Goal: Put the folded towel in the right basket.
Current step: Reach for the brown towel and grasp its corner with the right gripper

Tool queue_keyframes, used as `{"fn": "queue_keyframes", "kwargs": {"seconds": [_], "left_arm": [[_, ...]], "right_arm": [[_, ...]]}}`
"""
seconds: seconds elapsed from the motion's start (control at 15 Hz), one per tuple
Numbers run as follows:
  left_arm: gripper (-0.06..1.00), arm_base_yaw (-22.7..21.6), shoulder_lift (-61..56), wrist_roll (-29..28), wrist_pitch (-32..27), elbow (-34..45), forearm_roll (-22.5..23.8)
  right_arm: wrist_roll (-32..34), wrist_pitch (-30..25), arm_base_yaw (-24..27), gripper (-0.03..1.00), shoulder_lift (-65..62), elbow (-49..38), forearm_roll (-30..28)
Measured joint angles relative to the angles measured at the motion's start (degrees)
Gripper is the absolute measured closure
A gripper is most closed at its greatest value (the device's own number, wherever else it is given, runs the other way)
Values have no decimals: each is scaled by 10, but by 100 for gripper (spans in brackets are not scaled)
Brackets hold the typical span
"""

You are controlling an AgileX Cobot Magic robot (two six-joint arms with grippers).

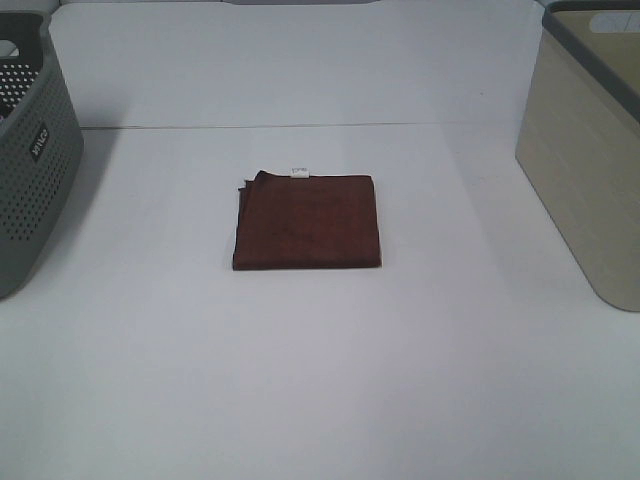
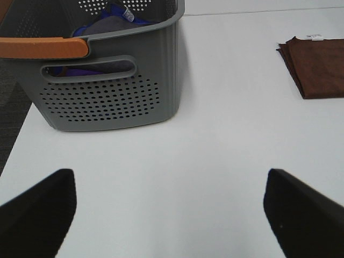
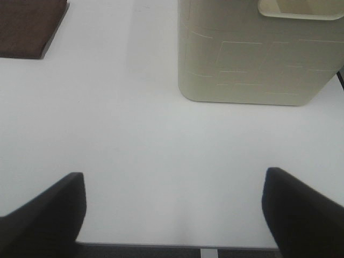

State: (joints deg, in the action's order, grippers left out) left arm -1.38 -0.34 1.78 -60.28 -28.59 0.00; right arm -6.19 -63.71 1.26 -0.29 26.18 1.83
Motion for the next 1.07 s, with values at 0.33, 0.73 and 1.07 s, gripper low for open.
{"fn": "queue_keyframes", "kwargs": {"seconds": [0.33, 0.73, 1.07], "left_arm": [[6, 0, 0, 0, 0, 0, 0], [6, 0, 0, 0, 0, 0, 0], [6, 0, 0, 0, 0, 0, 0]], "right_arm": [[0, 0, 0, 11, 0, 0, 0], [0, 0, 0, 11, 0, 0, 0], [0, 0, 0, 11, 0, 0, 0]]}}
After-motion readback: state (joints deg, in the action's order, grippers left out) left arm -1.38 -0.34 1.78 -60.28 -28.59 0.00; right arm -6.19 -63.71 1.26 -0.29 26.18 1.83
